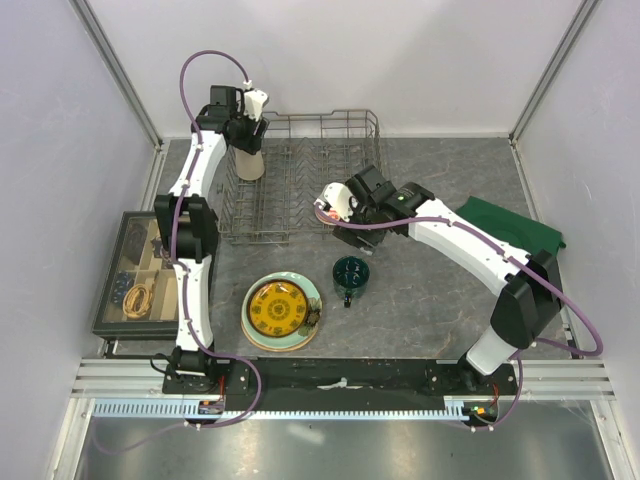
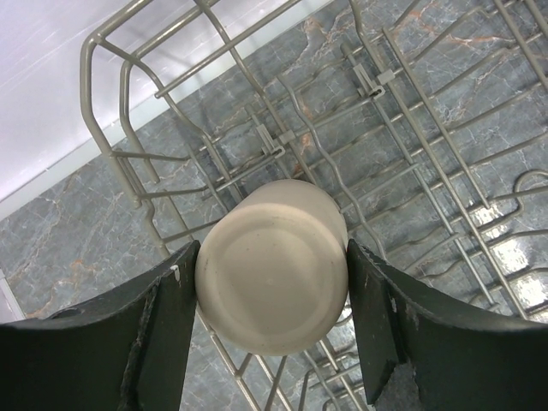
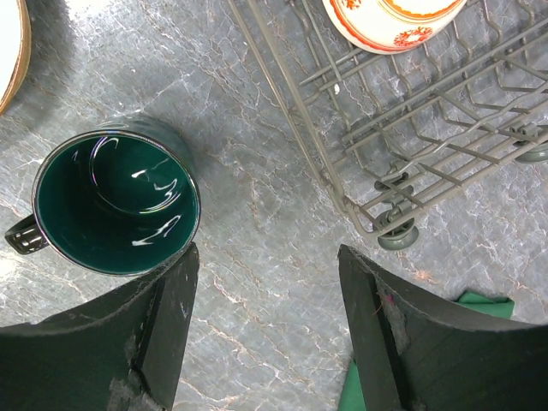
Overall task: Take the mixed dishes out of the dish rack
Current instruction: Pick up the cup from the dish rack.
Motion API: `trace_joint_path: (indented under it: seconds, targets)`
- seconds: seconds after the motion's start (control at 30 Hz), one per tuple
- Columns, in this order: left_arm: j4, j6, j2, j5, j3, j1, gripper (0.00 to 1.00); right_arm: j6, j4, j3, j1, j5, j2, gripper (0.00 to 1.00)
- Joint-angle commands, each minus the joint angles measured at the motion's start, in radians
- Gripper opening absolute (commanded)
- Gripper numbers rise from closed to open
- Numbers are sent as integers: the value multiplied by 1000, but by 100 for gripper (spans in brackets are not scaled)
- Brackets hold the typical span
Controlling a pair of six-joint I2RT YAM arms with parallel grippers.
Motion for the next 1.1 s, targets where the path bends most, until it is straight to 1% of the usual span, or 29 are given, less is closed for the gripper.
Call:
trace_joint_path:
  seconds: [0.0, 0.17, 0.33, 0.4, 0.53, 0.57, 0.67, 0.73, 0.87, 0.9, 1.03, 1.07]
  targets:
    - [31, -43, -112, 37, 2, -5, 45, 11, 20, -8, -4, 2, -51, 74]
    - [29, -53, -150, 45, -1, -5, 37, 14, 23, -15, -6, -1, -60, 74]
    - [22, -57, -181, 47, -5, -5, 33, 13, 26, -22, -6, -9, -65, 74]
    - [12, -61, -203, 51, -7, -5, 28, 16, 26, -20, -6, -9, -66, 74]
    - [-6, -81, -250, 93, -19, -5, 15, 19, 29, -9, -8, -4, -69, 74]
    - [-11, -93, -262, 105, -31, -5, 10, 21, 31, -6, -8, -3, -71, 74]
    - [-32, -124, -315, 172, -53, -3, 1, 30, 51, 6, -17, 6, -79, 74]
    - [-43, -141, -347, 237, -68, -1, 2, 44, 68, 11, -29, 3, -80, 75]
    - [-43, -211, -443, 355, -148, 9, 2, 60, 111, 11, -54, -18, -91, 75]
    - [-44, -225, -457, 405, -160, 11, 2, 65, 135, 11, -60, -20, -95, 75]
    - [-44, -293, -528, 531, -223, 28, 2, 94, 196, 15, -127, -96, -123, 76]
    - [-41, -325, -539, 592, -248, 31, 1, 111, 207, 21, -142, -130, -125, 76]
